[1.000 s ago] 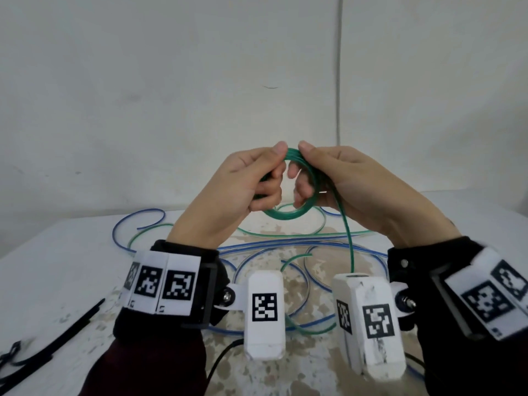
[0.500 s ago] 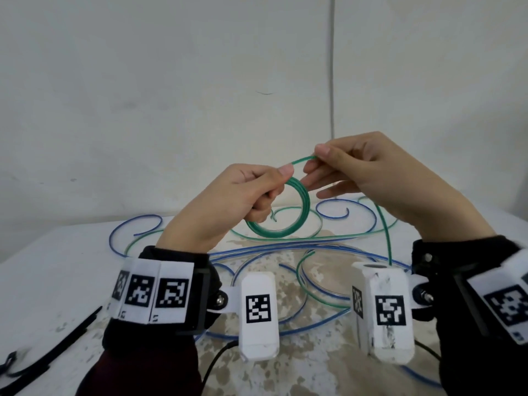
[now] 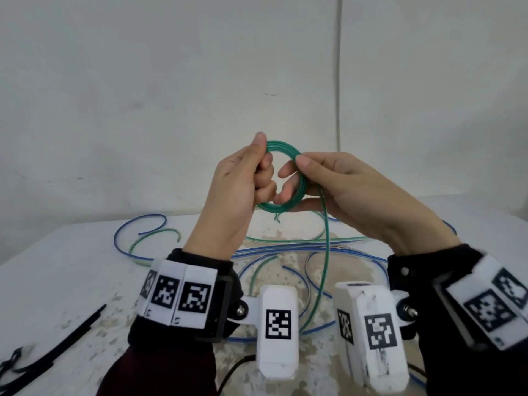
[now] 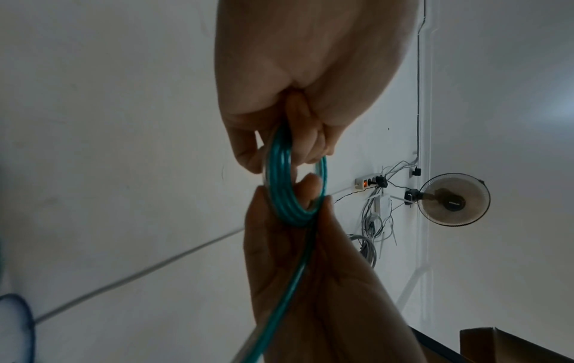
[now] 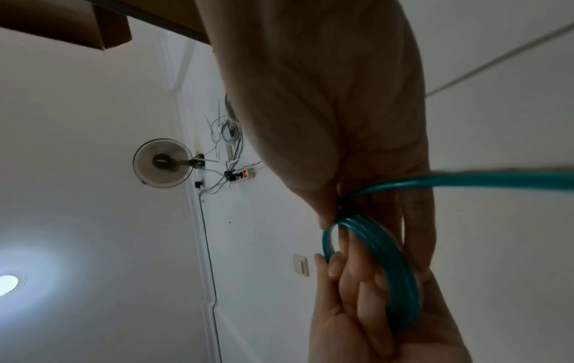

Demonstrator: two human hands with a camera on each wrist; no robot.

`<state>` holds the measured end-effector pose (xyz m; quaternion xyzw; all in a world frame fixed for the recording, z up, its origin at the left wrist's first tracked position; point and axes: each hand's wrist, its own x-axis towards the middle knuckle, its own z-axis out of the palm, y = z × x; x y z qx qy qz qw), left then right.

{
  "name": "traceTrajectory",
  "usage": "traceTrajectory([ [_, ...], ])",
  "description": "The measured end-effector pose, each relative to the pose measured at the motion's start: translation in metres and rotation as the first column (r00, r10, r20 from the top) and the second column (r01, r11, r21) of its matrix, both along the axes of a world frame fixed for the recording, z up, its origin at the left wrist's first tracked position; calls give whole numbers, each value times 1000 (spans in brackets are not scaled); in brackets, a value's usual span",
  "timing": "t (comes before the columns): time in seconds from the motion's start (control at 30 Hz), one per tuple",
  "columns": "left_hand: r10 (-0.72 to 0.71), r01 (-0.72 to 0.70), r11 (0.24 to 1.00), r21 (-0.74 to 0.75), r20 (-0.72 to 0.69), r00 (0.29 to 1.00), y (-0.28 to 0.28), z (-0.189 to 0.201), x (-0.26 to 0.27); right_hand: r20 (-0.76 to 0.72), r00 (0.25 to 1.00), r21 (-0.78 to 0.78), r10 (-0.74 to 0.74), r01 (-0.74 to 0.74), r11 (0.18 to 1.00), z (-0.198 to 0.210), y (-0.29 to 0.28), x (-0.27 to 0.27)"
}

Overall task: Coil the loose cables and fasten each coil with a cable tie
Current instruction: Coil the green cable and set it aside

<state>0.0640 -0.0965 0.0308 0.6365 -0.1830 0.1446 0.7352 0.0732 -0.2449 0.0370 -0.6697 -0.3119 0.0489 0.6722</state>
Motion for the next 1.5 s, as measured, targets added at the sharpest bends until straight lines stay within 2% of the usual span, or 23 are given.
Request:
traceTrajectory([
  [0.17, -99, 98, 995, -12, -93, 991, 3, 3, 0, 161, 975, -37, -155, 163, 986, 0, 4, -1],
  [0.27, -140, 144, 989, 16, -134, 981, 8, 6, -4, 199, 961, -49, -191, 204, 978, -1, 7, -1],
  [0.47, -5, 7, 998, 58, -37, 999, -7, 0, -3, 303, 891, -87, -338, 379, 921, -7, 10, 4],
  [0.53, -26, 27, 999, 36, -42, 999, -7, -1, -2, 272, 910, -71, -314, 345, 936, -7, 10, 5],
  [0.67, -239, 237, 971, -31, -122, 963, 6, 8, -5, 99, 992, 47, -84, 80, 996, 0, 6, 0],
  [0.77, -324, 341, 937, 79, -179, 929, 15, 14, -10, 142, 990, -20, -26, 29, 999, 1, 7, -3],
  [0.83, -305, 335, 928, 161, -186, 934, 18, 12, -10, 178, 983, -101, -41, 59, 993, 0, 7, -4],
  [0.9, -275, 307, 931, 199, -170, 946, 18, 8, -7, 147, 989, -113, -33, 50, 992, 0, 6, -4],
  [1.03, -251, 255, 966, 43, -73, 965, 13, 6, -4, -93, 996, 84, -15, 23, 996, 2, 2, 0],
  [1.07, -241, 242, 970, 17, -52, 969, 11, 6, -4, -109, 994, 112, -10, 23, 993, 2, 1, 1],
  [1.17, -232, 233, 972, 13, -27, 972, 6, 6, -5, -58, 998, 123, -39, 46, 991, 3, 1, 1],
  [1.3, -302, 315, 942, 116, -120, 946, 10, 8, -9, 18, 1000, 2, -22, 22, 1000, 3, 2, -3],
  [1.4, -219, 227, 957, 179, -63, 974, 17, 10, -12, 38, 999, -23, -2, 2, 1000, 1, 4, -3],
  [1.5, -133, 130, 983, 131, 21, 991, 15, 12, -13, 19, 1000, 42, -11, 11, 999, 0, 6, -3],
])
